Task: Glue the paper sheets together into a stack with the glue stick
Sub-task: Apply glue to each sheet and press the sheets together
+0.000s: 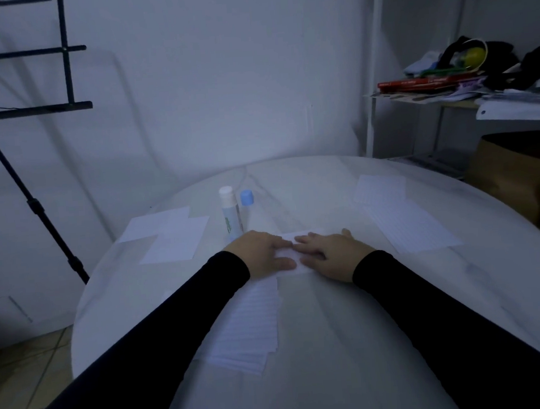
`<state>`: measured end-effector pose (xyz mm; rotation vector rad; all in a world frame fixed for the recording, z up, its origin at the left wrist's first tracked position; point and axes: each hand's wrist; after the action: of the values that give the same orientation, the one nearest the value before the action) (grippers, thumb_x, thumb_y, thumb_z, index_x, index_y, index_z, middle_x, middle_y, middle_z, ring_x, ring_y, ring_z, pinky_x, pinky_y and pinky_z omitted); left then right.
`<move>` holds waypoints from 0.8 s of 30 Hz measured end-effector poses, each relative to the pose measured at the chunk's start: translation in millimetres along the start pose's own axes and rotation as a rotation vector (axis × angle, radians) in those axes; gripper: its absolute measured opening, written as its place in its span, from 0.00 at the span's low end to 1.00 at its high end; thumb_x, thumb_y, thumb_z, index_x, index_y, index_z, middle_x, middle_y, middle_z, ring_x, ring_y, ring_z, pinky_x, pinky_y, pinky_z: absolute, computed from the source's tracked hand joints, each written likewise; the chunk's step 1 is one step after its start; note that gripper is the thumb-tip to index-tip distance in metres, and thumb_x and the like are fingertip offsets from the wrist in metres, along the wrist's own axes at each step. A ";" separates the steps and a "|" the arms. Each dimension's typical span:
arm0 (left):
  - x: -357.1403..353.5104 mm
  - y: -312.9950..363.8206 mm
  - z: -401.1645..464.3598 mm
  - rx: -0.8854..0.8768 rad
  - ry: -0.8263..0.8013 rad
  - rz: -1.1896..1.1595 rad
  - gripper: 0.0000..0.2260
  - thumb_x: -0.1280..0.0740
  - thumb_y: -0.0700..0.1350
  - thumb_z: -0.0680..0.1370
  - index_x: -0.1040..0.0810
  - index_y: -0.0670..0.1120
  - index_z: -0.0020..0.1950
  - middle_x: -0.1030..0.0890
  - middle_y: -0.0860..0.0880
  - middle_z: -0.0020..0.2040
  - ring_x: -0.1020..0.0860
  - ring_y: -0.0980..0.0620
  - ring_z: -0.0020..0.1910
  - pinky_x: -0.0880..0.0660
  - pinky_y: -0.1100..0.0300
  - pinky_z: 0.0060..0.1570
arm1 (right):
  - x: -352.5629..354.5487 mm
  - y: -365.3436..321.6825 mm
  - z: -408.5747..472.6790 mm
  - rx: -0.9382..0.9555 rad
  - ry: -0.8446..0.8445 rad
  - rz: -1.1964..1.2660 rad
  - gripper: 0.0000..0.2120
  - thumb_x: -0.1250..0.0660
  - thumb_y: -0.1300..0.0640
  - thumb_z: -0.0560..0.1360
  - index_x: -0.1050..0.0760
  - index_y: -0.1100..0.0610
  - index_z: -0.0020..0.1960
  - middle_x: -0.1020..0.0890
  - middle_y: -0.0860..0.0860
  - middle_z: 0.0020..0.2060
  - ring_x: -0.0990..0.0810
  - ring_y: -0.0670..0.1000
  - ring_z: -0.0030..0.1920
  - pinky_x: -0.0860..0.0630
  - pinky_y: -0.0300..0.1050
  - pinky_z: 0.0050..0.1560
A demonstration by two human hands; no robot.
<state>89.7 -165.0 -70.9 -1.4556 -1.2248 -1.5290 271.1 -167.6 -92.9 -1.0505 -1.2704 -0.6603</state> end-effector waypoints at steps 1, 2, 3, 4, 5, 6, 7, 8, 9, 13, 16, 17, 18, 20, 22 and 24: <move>1.0 -2.4 0.3 0.009 -0.023 0.002 0.25 0.35 0.60 0.76 0.31 0.54 0.72 0.34 0.53 0.74 0.35 0.52 0.72 0.43 0.62 0.69 | -0.9 3.0 -0.9 -0.005 0.010 0.013 0.20 0.47 0.49 0.81 0.39 0.45 0.73 0.42 0.41 0.75 0.46 0.43 0.75 0.59 0.64 0.72; 3.2 -6.2 -0.6 0.023 -0.044 0.004 0.25 0.35 0.60 0.76 0.30 0.54 0.71 0.35 0.54 0.75 0.36 0.52 0.72 0.44 0.63 0.69 | -1.5 7.2 -1.9 -0.016 0.031 0.033 0.20 0.47 0.50 0.81 0.37 0.44 0.72 0.41 0.40 0.74 0.46 0.42 0.75 0.60 0.65 0.71; 6.1 -11.2 -2.4 0.041 -0.067 -0.002 0.24 0.35 0.60 0.76 0.29 0.54 0.71 0.36 0.54 0.75 0.36 0.53 0.73 0.45 0.64 0.69 | -2.0 11.4 -3.5 -0.027 0.051 0.054 0.19 0.47 0.50 0.81 0.36 0.43 0.72 0.40 0.39 0.74 0.46 0.42 0.75 0.61 0.66 0.71; 9.1 -17.7 -4.8 0.059 -0.084 -0.016 0.24 0.34 0.59 0.76 0.29 0.54 0.70 0.36 0.55 0.75 0.36 0.53 0.72 0.44 0.65 0.68 | -2.2 15.3 -5.4 -0.038 0.060 0.069 0.19 0.47 0.51 0.81 0.36 0.42 0.71 0.39 0.39 0.74 0.45 0.41 0.75 0.61 0.67 0.71; 11.5 -25.0 -6.9 0.076 -0.094 -0.035 0.23 0.33 0.58 0.76 0.27 0.54 0.69 0.35 0.56 0.75 0.36 0.54 0.72 0.44 0.66 0.67 | -2.1 18.5 -7.3 -0.047 0.065 0.079 0.19 0.46 0.51 0.81 0.35 0.42 0.71 0.39 0.38 0.73 0.45 0.41 0.75 0.62 0.67 0.71; 13.2 -32.2 -9.4 0.088 -0.101 -0.048 0.23 0.33 0.58 0.75 0.26 0.54 0.69 0.35 0.56 0.74 0.35 0.55 0.72 0.44 0.66 0.67 | -2.1 20.9 -9.0 -0.057 0.070 0.089 0.18 0.46 0.51 0.81 0.35 0.42 0.71 0.39 0.38 0.73 0.45 0.41 0.75 0.62 0.68 0.71; 14.5 -37.3 -11.9 0.097 -0.101 -0.050 0.22 0.32 0.58 0.75 0.26 0.54 0.68 0.34 0.57 0.73 0.35 0.55 0.71 0.44 0.67 0.66 | -1.8 22.2 -10.0 -0.065 0.079 0.097 0.18 0.45 0.52 0.81 0.34 0.42 0.70 0.38 0.39 0.73 0.45 0.41 0.75 0.62 0.67 0.71; 15.4 -40.5 -14.1 0.105 -0.097 -0.045 0.22 0.31 0.57 0.75 0.25 0.53 0.67 0.32 0.57 0.73 0.34 0.56 0.71 0.44 0.68 0.64 | -1.6 22.3 -10.8 -0.071 0.086 0.100 0.18 0.45 0.52 0.81 0.33 0.43 0.70 0.38 0.39 0.73 0.44 0.41 0.74 0.62 0.67 0.71; 16.3 -41.4 -15.7 0.115 -0.083 -0.045 0.22 0.30 0.57 0.74 0.24 0.53 0.66 0.31 0.57 0.71 0.32 0.56 0.69 0.43 0.69 0.62 | -1.3 21.4 -11.4 -0.074 0.093 0.095 0.18 0.45 0.53 0.81 0.33 0.43 0.70 0.37 0.39 0.73 0.43 0.41 0.74 0.62 0.66 0.71; 22.5 -41.4 -20.4 0.233 0.038 -0.057 0.22 0.27 0.58 0.71 0.20 0.47 0.59 0.20 0.50 0.56 0.24 0.52 0.56 0.31 0.64 0.55 | 0.8 16.3 -10.6 -0.093 0.153 0.065 0.18 0.42 0.53 0.79 0.30 0.46 0.68 0.32 0.42 0.71 0.38 0.44 0.72 0.60 0.60 0.73; 22.2 -43.3 -20.4 0.314 0.021 0.023 0.25 0.31 0.64 0.71 0.20 0.44 0.55 0.21 0.49 0.49 0.24 0.51 0.47 0.29 0.61 0.47 | 1.6 14.1 -11.6 -0.074 0.188 0.019 0.20 0.38 0.47 0.76 0.30 0.47 0.67 0.28 0.46 0.64 0.33 0.47 0.67 0.58 0.59 0.73; 20.0 -42.7 -19.3 0.321 0.002 0.040 0.25 0.33 0.64 0.72 0.19 0.43 0.53 0.21 0.49 0.46 0.24 0.51 0.45 0.30 0.62 0.44 | 1.3 12.9 -11.9 -0.067 0.197 0.002 0.21 0.37 0.45 0.75 0.30 0.47 0.67 0.28 0.47 0.61 0.31 0.48 0.65 0.56 0.59 0.74; 17.0 -41.8 -17.5 0.319 -0.011 0.048 0.24 0.34 0.64 0.73 0.18 0.43 0.49 0.22 0.49 0.41 0.25 0.52 0.42 0.31 0.62 0.41 | 0.8 11.4 -12.4 -0.064 0.204 -0.003 0.23 0.36 0.43 0.74 0.31 0.46 0.68 0.28 0.47 0.58 0.30 0.49 0.62 0.54 0.59 0.74; 10.7 -38.8 -13.4 0.308 -0.017 0.046 0.23 0.35 0.64 0.74 0.21 0.43 0.40 0.26 0.50 0.35 0.27 0.52 0.37 0.34 0.61 0.36 | 0.1 9.2 -13.1 -0.068 0.205 0.018 0.25 0.35 0.40 0.73 0.31 0.45 0.68 0.30 0.47 0.57 0.29 0.49 0.57 0.49 0.57 0.72; 7.1 -36.2 -9.7 0.306 0.002 0.031 0.21 0.33 0.62 0.73 0.25 0.45 0.34 0.28 0.50 0.32 0.28 0.53 0.35 0.34 0.61 0.35 | -0.1 11.3 -14.2 -0.059 0.186 0.053 0.26 0.34 0.39 0.71 0.30 0.44 0.67 0.31 0.46 0.57 0.31 0.47 0.57 0.47 0.56 0.71; 6.9 -35.4 -7.3 0.319 0.023 0.002 0.21 0.32 0.61 0.73 0.28 0.46 0.32 0.29 0.50 0.31 0.29 0.54 0.33 0.35 0.61 0.34 | 0.5 14.7 -15.4 -0.043 0.168 0.095 0.27 0.32 0.39 0.69 0.29 0.43 0.66 0.31 0.44 0.58 0.31 0.45 0.60 0.48 0.56 0.71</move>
<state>53.3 -159.7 -69.6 -1.2263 -1.3799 -1.2755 290.8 -175.3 -95.6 -1.0610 -1.0596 -0.6909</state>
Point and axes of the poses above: each hand's wrist, its own z-axis towards the middle knuckle, its own x-axis out of the back of the hand, y = z × x
